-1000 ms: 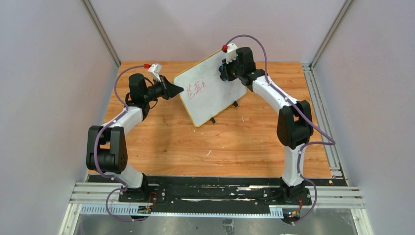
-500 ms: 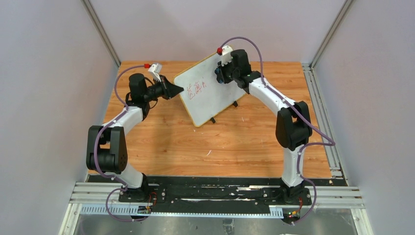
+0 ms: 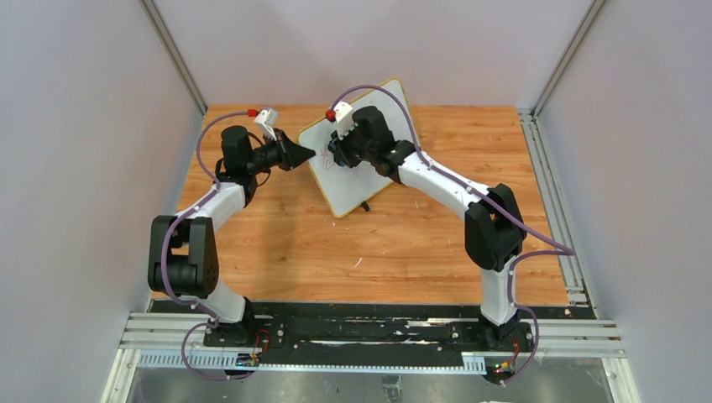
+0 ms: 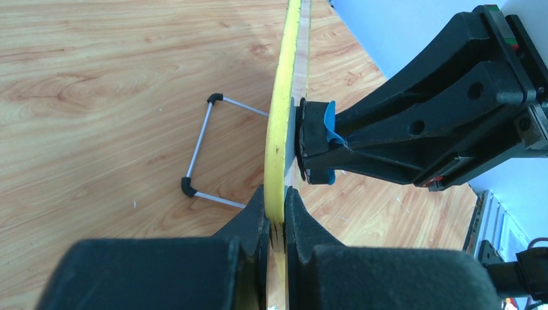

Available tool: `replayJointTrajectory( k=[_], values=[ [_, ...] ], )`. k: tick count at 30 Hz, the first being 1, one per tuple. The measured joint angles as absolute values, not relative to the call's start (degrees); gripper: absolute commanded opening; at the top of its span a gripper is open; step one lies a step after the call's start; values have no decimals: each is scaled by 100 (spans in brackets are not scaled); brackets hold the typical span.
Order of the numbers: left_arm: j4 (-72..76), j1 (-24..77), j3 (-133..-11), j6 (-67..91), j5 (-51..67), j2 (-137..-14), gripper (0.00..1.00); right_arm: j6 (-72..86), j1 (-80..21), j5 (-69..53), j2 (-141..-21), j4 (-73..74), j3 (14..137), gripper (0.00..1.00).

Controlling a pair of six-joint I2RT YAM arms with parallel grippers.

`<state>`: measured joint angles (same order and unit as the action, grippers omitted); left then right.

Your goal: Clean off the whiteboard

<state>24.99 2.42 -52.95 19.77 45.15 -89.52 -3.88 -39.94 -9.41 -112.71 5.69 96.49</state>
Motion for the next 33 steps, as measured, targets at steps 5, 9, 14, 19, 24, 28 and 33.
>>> replayJointTrajectory(
  k=[5,9,14,19,24,28,33],
  values=[
    [2499,244,-5295,1977,4508,-8952,0,-502,-4016,-735,-11271,569,9644,1],
    [2499,244,-5295,1977,4504,-8952,0,-582,-3986,-672,-11271,585,9647,1],
    [2495,244,-5295,1979,4480,-8952,0,-604,-3723,-624,-11332,657,9773,1],
    [2495,248,-5295,1979,4473,-8949,0,-607,-3376,-576,-11415,738,9963,1],
    [2491,255,-5295,1979,4473,-8943,0,-607,-3133,-491,-11467,762,10055,1],
    [2491,259,-5295,1977,4475,-8941,0,-587,-3098,-493,-11469,760,10055,1],
    [2484,259,-5295,1979,4469,-8941,0,-410,-3109,-534,-11395,425,9760,1]
  ],
)
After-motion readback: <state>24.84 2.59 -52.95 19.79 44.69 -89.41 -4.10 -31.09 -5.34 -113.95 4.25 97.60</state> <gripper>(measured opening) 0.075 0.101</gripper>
